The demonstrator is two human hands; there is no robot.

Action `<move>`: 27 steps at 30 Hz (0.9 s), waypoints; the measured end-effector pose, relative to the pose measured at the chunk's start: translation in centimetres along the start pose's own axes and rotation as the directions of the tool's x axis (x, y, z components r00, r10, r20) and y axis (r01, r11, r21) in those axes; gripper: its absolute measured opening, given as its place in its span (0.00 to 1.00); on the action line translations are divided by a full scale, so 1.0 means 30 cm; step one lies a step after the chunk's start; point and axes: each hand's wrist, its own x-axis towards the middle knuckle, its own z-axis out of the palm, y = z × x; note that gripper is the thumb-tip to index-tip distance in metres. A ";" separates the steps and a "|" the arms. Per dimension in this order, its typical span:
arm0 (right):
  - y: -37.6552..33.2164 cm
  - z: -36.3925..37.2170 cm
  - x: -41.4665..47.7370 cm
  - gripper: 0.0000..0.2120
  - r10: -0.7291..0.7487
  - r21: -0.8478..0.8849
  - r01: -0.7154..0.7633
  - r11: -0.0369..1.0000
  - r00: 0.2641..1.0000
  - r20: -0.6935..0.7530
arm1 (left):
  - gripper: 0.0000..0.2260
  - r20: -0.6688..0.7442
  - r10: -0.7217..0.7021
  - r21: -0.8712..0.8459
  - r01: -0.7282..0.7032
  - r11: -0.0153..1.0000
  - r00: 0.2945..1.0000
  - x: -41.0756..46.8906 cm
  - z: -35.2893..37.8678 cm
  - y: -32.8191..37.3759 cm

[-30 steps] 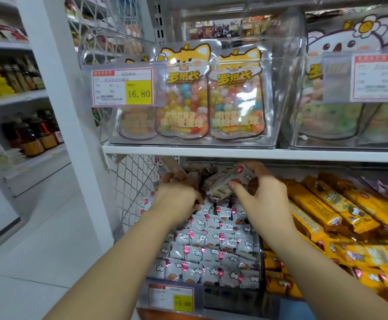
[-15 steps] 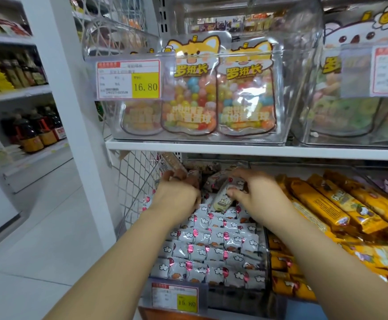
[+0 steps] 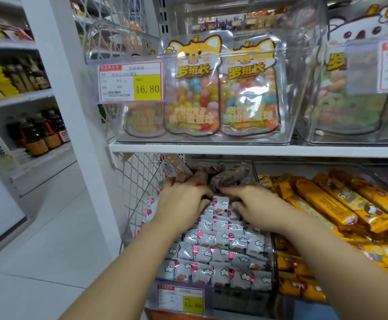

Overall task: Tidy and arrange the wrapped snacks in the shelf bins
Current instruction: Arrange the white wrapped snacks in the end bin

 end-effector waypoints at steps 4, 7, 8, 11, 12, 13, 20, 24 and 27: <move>0.045 -0.041 -0.038 0.17 0.050 -0.061 -0.067 0.996 0.967 -0.251 | 0.12 -0.011 0.148 -0.174 -0.148 0.974 0.989 0.009 -0.009 0.037; 0.040 -0.044 -0.075 0.16 0.127 -0.065 -0.141 0.988 0.976 -0.176 | 0.11 0.074 0.137 -0.110 -0.129 0.986 0.988 0.026 0.001 0.051; 0.032 -0.033 -0.084 0.15 0.140 -0.090 -0.152 0.984 0.982 -0.126 | 0.11 0.093 0.110 -0.109 -0.099 0.989 0.990 0.032 0.002 0.053; 0.019 -0.016 -0.087 0.16 0.142 -0.143 -0.145 0.979 0.989 -0.033 | 0.10 0.122 0.064 -0.093 -0.053 0.994 0.991 0.050 0.008 0.055; 0.018 -0.020 -0.084 0.16 0.143 -0.148 -0.143 0.979 0.990 -0.014 | 0.10 0.139 0.058 -0.066 -0.049 0.997 0.989 0.055 0.012 0.060; 0.019 -0.024 -0.081 0.16 0.142 -0.154 -0.141 0.978 0.990 -0.003 | 0.10 0.157 0.050 -0.032 -0.046 0.998 0.986 0.059 0.016 0.067; 0.045 -0.020 -0.104 0.15 0.122 -0.040 -0.128 0.991 0.983 -0.137 | 0.12 0.348 0.014 -0.079 0.014 0.997 0.937 0.117 -0.016 0.089; 0.057 -0.029 -0.127 0.11 0.109 0.070 -0.093 0.993 0.953 -0.283 | 0.15 0.293 0.069 -0.105 -0.039 0.994 0.954 0.107 0.004 0.126; 0.054 -0.017 -0.132 0.12 0.102 0.089 -0.079 0.993 0.951 -0.293 | 0.10 0.323 0.049 -0.152 0.001 0.988 0.945 0.113 0.033 0.146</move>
